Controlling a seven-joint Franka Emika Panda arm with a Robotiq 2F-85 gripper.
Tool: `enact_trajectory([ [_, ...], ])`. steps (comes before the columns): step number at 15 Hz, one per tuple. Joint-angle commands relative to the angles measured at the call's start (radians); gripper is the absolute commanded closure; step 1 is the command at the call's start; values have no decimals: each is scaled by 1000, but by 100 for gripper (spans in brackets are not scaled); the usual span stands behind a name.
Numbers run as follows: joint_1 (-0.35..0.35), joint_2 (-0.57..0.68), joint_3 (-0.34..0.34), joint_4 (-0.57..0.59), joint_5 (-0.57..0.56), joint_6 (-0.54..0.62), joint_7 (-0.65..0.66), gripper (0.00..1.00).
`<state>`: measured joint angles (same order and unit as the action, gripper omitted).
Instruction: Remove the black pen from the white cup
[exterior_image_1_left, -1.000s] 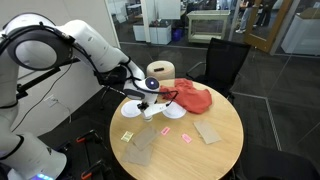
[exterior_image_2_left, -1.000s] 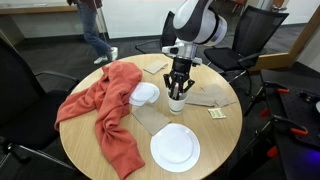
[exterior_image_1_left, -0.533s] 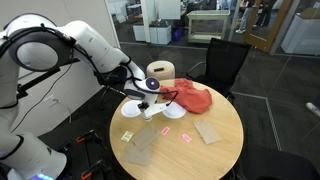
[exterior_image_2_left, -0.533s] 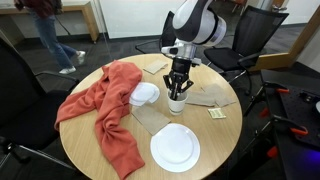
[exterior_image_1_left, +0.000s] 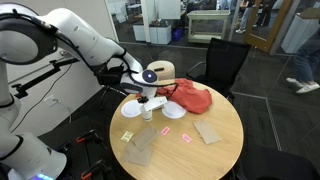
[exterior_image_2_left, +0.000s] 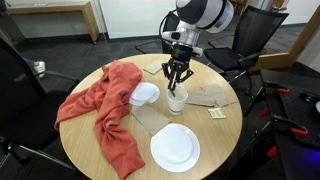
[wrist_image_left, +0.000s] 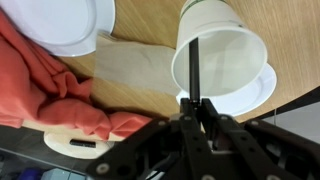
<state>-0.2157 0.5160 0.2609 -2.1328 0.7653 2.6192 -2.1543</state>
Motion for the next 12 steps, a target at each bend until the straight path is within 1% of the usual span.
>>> enact_trajectory([
  [1, -22, -164, 26, -115, 93, 0, -98, 96],
  [5, 6, -293, -1, -166, 237, -40, -216, 96],
  [8, 41, -373, -54, -193, 323, -67, -286, 96],
  [10, 64, -405, -107, -204, 321, -63, -267, 96],
  [12, 76, -418, -161, -208, 294, -53, -242, 96],
])
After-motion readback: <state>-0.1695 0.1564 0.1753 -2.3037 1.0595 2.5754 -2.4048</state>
